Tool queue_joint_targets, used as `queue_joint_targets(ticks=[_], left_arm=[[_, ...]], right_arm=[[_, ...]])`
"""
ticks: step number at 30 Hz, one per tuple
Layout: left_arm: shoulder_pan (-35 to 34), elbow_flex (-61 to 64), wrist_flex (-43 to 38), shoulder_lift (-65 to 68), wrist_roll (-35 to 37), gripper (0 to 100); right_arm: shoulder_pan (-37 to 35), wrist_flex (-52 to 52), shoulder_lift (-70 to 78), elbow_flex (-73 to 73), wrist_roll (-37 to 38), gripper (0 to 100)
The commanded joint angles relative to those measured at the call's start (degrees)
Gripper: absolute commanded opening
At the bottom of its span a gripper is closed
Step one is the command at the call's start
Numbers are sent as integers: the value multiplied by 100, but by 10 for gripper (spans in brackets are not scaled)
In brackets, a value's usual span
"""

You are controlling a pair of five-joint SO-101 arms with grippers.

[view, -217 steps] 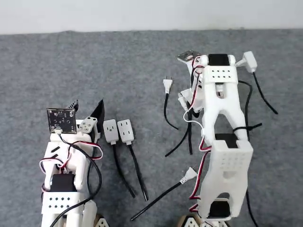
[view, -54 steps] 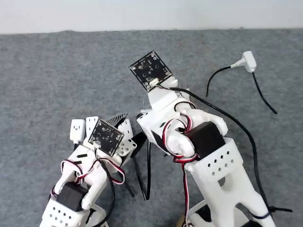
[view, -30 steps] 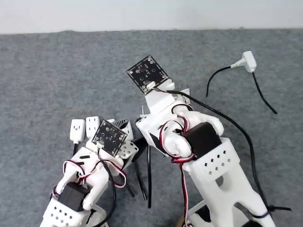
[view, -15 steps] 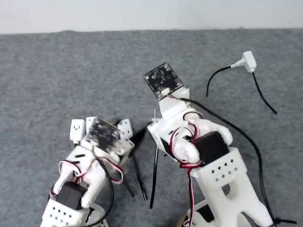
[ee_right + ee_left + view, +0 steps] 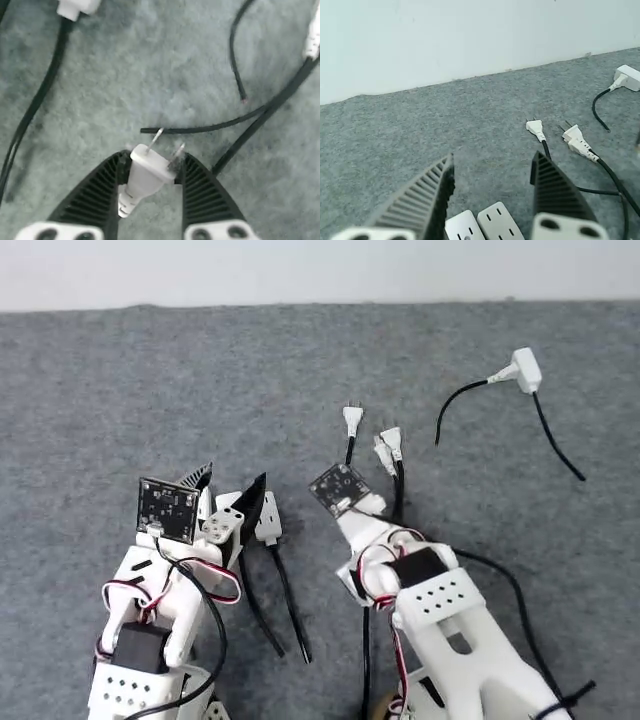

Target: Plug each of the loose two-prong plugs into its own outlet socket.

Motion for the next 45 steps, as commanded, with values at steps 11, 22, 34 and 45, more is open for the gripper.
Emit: queue_joint_targets(ticks=[11,22,34,45], left_arm=[[-448,22,-422,-53,53,246],[-396,57,-431,-53,53,246],[-422,57,-431,-53,53,246],[-448,57,-431,-62,53,246]], right_arm=[[-734,-1534,760,-1169,642,87],[295,725,1859,-1960,-563,392],[-1156,-75,1666,-1538,-1468,391],[-1130,-1103,2492,-1556,-1468,390]])
